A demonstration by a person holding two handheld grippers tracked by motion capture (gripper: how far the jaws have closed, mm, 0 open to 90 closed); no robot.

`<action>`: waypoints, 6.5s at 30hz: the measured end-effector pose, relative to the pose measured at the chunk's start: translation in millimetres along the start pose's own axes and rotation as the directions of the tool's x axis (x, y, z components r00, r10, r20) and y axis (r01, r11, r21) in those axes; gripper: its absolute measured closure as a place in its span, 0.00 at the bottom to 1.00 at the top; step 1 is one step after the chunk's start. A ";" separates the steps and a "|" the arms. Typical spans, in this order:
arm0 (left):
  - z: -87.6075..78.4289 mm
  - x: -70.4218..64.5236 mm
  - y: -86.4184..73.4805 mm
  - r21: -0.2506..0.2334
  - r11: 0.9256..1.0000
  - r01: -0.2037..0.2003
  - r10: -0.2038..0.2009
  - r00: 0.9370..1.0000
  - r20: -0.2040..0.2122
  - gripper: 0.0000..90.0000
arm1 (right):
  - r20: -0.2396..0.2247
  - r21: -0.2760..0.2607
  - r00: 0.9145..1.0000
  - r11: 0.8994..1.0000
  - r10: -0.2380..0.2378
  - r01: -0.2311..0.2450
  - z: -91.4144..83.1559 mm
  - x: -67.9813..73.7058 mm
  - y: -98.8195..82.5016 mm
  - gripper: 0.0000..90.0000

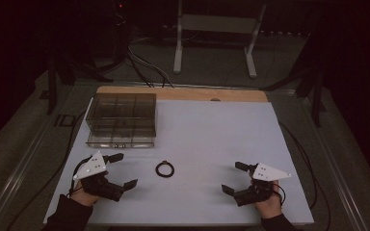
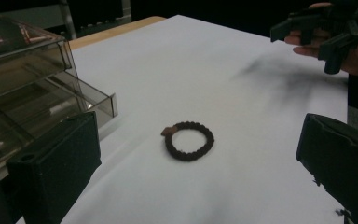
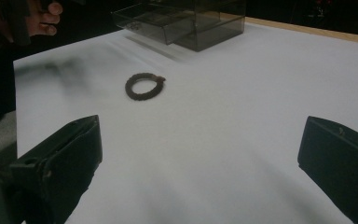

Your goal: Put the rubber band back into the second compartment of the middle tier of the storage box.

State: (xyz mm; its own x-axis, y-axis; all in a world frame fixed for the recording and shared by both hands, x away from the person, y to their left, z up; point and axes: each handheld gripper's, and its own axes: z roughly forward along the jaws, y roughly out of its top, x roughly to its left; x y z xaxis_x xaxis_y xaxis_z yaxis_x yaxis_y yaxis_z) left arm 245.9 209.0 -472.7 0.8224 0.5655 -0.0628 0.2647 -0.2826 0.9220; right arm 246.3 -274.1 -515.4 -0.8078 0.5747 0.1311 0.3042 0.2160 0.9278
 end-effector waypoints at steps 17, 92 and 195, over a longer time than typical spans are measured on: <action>16.7 3.9 14.0 -0.003 1.000 0.018 -0.018 1.000 -0.005 0.00 | -0.001 -0.001 1.000 1.000 0.009 -0.009 -0.5 -0.3 -0.4 0.00; 126.6 -5.3 -10.8 0.358 0.931 0.069 -0.028 0.993 -0.119 0.54 | -0.009 0.001 1.000 1.000 0.013 -0.013 -0.7 -0.7 -1.0 0.00; 67.2 13.9 54.1 0.326 0.943 0.068 -0.017 0.988 -0.156 0.98 | -0.008 0.004 1.000 1.000 0.026 -0.026 0.7 -0.7 -1.5 0.00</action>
State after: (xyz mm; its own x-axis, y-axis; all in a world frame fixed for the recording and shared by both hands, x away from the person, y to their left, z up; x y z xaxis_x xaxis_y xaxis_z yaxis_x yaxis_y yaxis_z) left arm 305.4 149.5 -449.5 0.7294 0.6839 -0.0181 0.4695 -0.4811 0.7403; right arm 246.8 -274.2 -517.1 -0.8037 0.5738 0.1578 0.3269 0.2041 0.9228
